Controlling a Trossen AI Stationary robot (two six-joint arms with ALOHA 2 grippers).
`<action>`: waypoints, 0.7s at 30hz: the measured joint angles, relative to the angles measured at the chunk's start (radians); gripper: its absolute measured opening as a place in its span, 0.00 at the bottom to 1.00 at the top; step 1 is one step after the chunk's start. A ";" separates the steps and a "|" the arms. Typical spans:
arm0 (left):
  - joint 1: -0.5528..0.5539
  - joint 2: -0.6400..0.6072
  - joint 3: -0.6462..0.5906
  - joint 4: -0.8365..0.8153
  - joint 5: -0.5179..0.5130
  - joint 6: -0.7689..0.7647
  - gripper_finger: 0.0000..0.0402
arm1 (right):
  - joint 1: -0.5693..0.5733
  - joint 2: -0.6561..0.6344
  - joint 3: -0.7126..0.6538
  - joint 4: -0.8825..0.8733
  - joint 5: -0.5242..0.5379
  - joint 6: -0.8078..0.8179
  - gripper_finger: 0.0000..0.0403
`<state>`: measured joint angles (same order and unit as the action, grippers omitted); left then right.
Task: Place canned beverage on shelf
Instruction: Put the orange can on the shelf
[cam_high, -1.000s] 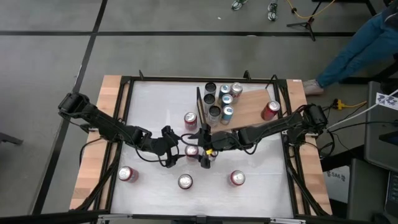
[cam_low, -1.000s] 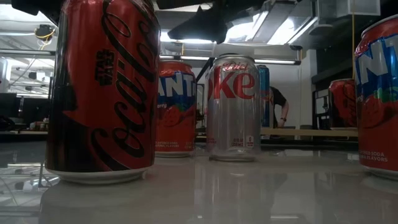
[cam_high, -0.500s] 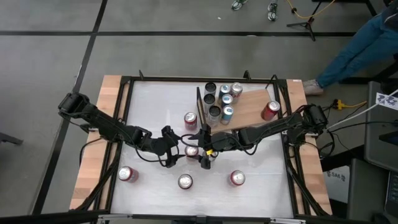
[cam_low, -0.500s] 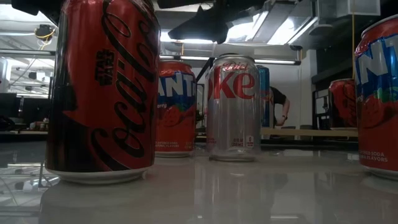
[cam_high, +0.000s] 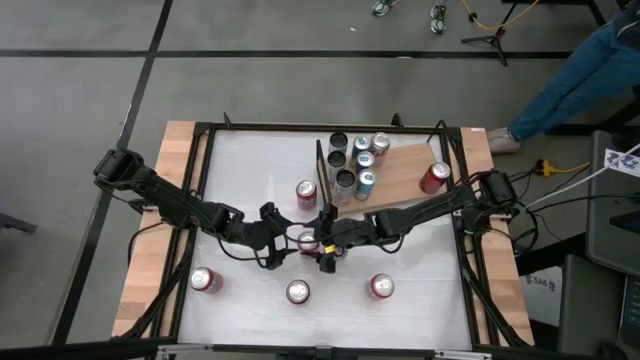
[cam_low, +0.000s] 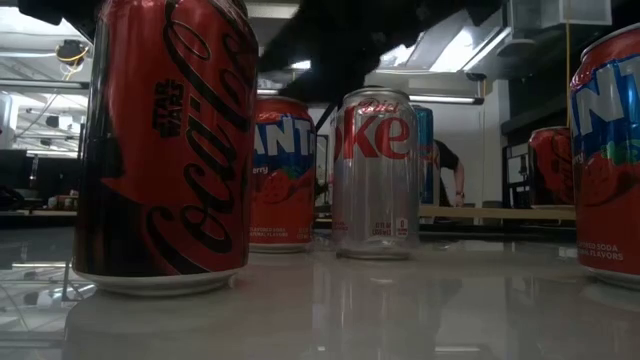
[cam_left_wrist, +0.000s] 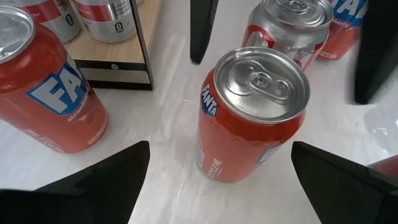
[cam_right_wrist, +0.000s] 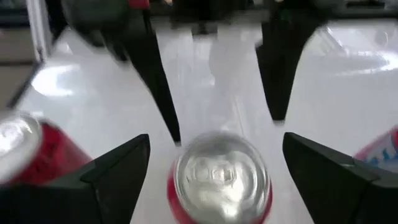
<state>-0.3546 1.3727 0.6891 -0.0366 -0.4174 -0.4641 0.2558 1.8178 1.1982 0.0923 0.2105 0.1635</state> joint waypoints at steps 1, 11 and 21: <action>0.000 0.000 0.000 0.000 0.002 0.000 0.96 | 0.000 0.002 -0.001 -0.013 0.002 0.000 0.89; 0.000 0.000 0.000 0.000 0.016 0.000 0.96 | -0.001 0.024 0.000 -0.077 0.017 -0.001 0.89; 0.000 0.000 0.000 0.005 0.016 -0.004 0.96 | -0.001 0.066 0.001 -0.052 0.016 -0.005 0.89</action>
<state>-0.3546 1.3727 0.6891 -0.0315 -0.4011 -0.4681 0.2550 1.8835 1.1992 0.0399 0.2265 0.1589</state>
